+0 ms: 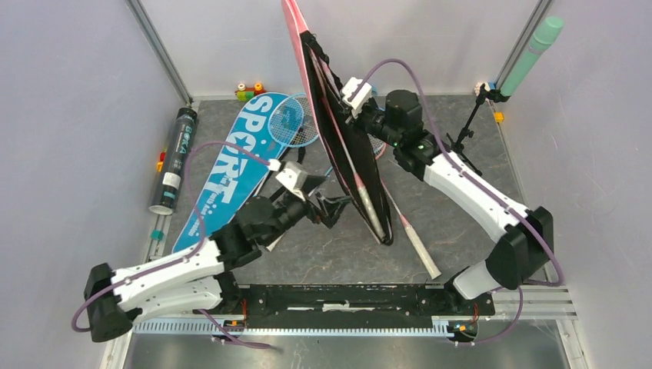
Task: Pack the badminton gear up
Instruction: Adjust the racket bag at the center of the board, then pick up the racket from the center of the board.
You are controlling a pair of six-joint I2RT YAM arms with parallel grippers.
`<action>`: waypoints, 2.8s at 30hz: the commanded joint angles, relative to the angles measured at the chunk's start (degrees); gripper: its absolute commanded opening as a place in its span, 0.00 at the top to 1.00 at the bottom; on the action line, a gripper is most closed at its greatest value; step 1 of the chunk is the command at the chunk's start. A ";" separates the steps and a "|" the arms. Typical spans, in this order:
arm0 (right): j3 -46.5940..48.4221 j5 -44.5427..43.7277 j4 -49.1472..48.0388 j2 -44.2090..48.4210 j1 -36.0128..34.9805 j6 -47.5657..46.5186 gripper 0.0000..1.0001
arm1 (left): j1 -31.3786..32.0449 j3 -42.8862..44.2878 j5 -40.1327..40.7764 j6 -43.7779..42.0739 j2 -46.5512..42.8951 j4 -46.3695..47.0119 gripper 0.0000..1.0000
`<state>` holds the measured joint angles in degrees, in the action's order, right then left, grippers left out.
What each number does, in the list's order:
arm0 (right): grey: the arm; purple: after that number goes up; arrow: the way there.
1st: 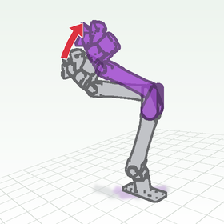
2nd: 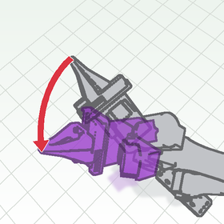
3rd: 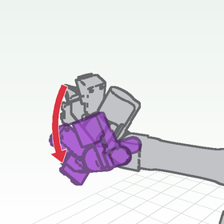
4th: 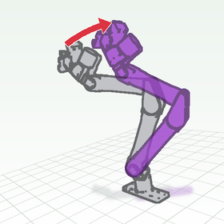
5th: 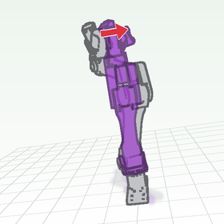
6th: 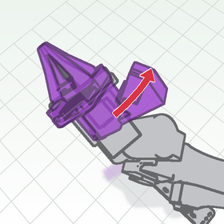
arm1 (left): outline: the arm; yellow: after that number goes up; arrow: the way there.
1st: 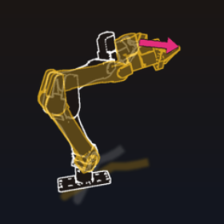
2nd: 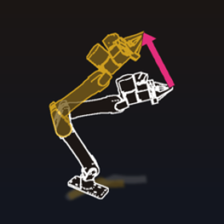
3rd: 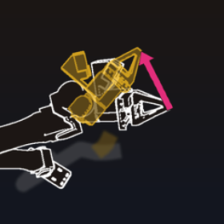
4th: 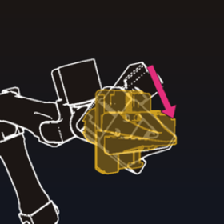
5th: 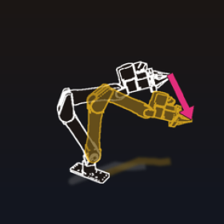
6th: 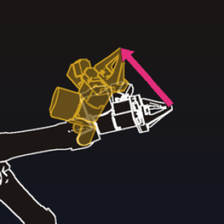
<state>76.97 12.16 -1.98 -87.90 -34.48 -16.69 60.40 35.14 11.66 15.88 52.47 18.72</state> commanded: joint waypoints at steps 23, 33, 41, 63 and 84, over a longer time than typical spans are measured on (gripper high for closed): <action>-2.57 0.17 -2.55 3.15 -3.00 13.93 1.00 | -0.37 -2.29 34.02 29.30 4.13 -14.88 0.00; -6.46 -3.80 -6.16 2.19 -6.48 19.69 1.00 | -0.94 -4.96 30.99 33.04 11.70 2.28 0.00; -6.43 -2.52 -7.60 2.91 -6.27 22.32 1.00 | -1.39 -5.36 40.91 47.37 14.90 -8.35 0.00; -26.97 -4.17 -7.84 12.51 2.53 17.19 0.02 | -13.13 9.48 30.08 15.17 -2.92 -36.30 0.98; -32.05 -11.81 1.87 -4.40 21.85 18.70 0.19 | -29.84 33.06 3.83 -8.04 14.07 -41.31 0.98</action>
<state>43.24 3.31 -0.51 -89.49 -12.93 4.03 32.23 60.62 20.93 16.51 63.55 -24.73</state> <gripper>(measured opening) 0.837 0.074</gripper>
